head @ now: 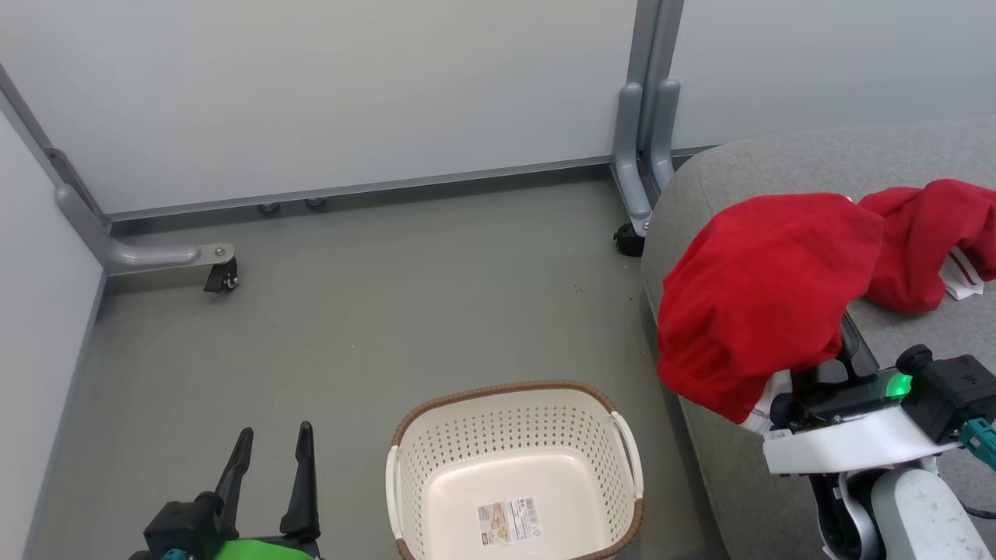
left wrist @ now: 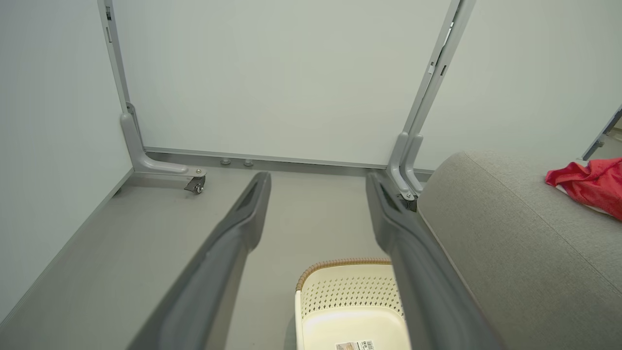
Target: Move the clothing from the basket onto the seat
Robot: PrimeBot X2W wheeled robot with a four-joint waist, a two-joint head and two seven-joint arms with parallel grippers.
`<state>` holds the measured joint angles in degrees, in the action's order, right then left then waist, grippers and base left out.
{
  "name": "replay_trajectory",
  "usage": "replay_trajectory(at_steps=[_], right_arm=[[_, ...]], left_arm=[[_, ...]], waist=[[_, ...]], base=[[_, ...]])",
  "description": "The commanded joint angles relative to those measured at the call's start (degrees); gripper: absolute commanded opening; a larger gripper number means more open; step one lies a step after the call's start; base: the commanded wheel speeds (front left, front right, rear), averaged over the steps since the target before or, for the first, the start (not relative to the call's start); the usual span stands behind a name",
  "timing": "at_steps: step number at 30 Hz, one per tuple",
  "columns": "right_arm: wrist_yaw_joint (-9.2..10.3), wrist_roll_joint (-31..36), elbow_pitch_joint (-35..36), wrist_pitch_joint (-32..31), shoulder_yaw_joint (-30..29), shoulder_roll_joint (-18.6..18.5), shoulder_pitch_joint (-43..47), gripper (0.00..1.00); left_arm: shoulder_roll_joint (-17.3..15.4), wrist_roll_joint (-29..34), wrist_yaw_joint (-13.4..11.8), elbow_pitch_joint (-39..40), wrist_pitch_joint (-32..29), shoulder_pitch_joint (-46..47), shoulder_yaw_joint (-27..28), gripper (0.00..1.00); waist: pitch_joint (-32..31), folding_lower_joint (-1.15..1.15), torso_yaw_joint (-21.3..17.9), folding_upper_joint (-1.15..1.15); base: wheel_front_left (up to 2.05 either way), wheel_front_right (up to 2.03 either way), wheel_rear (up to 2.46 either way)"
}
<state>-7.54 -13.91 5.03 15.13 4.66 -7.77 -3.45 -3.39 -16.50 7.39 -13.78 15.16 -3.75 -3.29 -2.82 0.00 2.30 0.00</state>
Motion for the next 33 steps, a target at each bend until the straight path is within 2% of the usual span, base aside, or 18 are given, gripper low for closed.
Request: replay_trajectory(at_steps=[1,11,18,24,33], right_arm=[[0.1,0.13,0.14,0.02,-0.12,0.19,0.48,0.0],[0.1,-0.07,0.16,0.02,-0.03,0.26,-0.57,0.0],[0.1,-0.3,0.67,0.02,-1.24,0.04,-1.26,0.0],[0.1,-0.09,1.09,0.02,-1.86,-0.54,-1.76,0.0],[0.1,-0.31,1.6,0.02,-3.24,-1.1,-2.53,0.0]], left_arm=[[0.02,0.42,0.18,-0.14,-0.03,-0.58,0.39,1.0],[0.4,0.24,0.19,0.07,-0.03,0.48,-0.21,1.0],[0.44,-0.96,0.19,0.93,-0.03,0.43,-1.04,1.0],[0.44,-1.82,0.19,1.13,-0.03,0.77,-0.9,1.0],[0.43,-2.41,0.19,1.37,-0.02,1.74,-1.17,1.0]], waist=[[0.1,0.0,-0.1,0.0],[0.27,0.0,-0.98,0.0],[0.58,0.0,-3.83,0.0],[1.05,0.0,-8.06,0.0],[2.55,0.0,-16.84,0.0]], base=[[0.0,0.0,0.0],[0.0,0.0,0.0],[0.0,0.0,0.0],[0.0,0.0,0.0],[0.0,0.0,0.0]])
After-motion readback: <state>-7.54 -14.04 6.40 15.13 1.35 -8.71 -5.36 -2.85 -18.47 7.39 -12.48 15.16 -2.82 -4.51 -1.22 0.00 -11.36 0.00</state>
